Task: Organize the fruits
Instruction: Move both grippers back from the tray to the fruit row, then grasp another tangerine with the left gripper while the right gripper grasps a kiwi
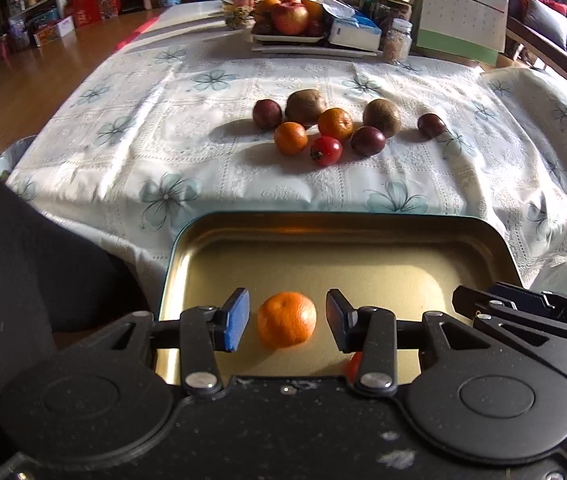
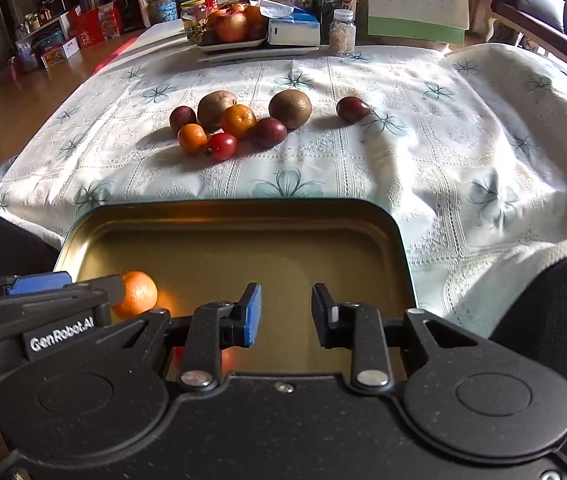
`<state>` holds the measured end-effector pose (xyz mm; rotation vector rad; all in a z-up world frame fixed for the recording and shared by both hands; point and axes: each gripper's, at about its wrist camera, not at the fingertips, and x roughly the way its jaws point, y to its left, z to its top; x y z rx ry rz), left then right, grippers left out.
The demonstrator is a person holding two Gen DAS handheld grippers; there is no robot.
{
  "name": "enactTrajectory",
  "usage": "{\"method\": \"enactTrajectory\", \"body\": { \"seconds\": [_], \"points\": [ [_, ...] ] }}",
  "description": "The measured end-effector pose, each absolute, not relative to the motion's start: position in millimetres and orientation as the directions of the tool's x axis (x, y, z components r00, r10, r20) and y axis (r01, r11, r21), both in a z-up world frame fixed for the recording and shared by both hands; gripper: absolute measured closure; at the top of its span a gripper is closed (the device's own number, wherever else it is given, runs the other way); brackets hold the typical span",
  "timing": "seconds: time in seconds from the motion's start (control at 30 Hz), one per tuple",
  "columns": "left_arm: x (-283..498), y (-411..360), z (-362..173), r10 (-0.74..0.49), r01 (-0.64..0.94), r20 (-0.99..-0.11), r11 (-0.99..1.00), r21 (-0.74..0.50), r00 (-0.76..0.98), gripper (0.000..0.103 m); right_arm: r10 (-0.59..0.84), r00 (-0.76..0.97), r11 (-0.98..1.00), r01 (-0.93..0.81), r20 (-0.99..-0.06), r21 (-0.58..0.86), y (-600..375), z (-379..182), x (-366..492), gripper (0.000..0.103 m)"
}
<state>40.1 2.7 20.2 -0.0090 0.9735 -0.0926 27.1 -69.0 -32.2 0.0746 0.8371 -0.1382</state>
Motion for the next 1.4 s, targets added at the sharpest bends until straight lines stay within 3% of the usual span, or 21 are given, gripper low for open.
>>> {"method": "enactTrajectory", "body": {
  "seconds": [0.67,1.17,1.4],
  "points": [
    [195.2,15.9,32.4,-0.097,0.063,-0.874,0.995,-0.076,0.475,0.06,-0.048,0.598,0.985,0.163,-0.8,0.063,-108.6,-15.3,120.0,0.064],
    [278.3,9.5,3.7,-0.211,0.067,-0.903,0.977,-0.201,0.375,0.06,-0.018,0.545,0.961,0.241,-0.838,0.136,-129.5,-16.4,181.0,0.063],
    [294.8,4.8,-19.1,-0.191,0.037,-0.918,0.981,-0.19,0.347,0.06,-0.043,0.548,0.965,0.239,-0.836,0.107,-126.3,-14.4,207.1,0.063]
  ]
}}
